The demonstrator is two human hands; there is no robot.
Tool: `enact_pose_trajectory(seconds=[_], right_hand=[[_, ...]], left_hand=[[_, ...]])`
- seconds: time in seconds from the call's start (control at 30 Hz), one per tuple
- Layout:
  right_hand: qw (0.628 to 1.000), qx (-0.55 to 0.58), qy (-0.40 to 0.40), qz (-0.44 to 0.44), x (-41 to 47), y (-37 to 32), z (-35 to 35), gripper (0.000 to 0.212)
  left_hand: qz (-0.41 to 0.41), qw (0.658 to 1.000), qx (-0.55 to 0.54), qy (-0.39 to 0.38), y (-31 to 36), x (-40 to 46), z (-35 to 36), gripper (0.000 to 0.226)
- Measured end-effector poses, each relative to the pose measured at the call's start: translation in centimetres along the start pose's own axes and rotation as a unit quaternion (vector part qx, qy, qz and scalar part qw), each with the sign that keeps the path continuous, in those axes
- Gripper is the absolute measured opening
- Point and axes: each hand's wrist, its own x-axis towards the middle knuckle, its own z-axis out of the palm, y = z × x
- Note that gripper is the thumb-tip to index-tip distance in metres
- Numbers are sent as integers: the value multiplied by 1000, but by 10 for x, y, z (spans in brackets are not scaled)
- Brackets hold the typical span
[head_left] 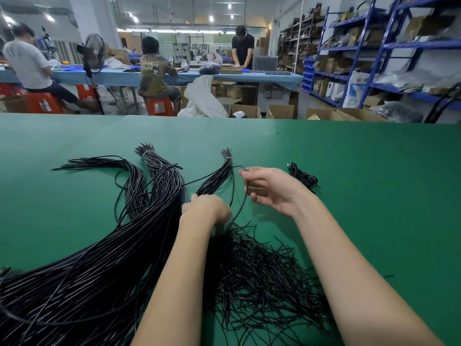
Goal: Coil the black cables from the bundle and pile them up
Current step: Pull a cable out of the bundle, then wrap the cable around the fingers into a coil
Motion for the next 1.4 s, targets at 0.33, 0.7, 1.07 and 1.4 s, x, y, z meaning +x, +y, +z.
enact_pose_trajectory(seconds=[0.33, 0.7, 1.07, 1.4], right_hand=[[991, 59, 80, -86, -25, -14, -26, 14], [876, -258, 405, -40, -40, 2, -85, 32], [927, -324, 111, -151, -40, 15, -54, 12], [980, -61, 79, -172, -50, 10, -64, 11]], left_hand=[[196, 910, -364, 12, 9, -8, -17, 48], [257, 915, -310, -8, 14, -3, -7, 16], [327, 837, -327, 291, 43, -4, -3, 18], [224, 883, -409, -47, 35, -8, -13, 84]])
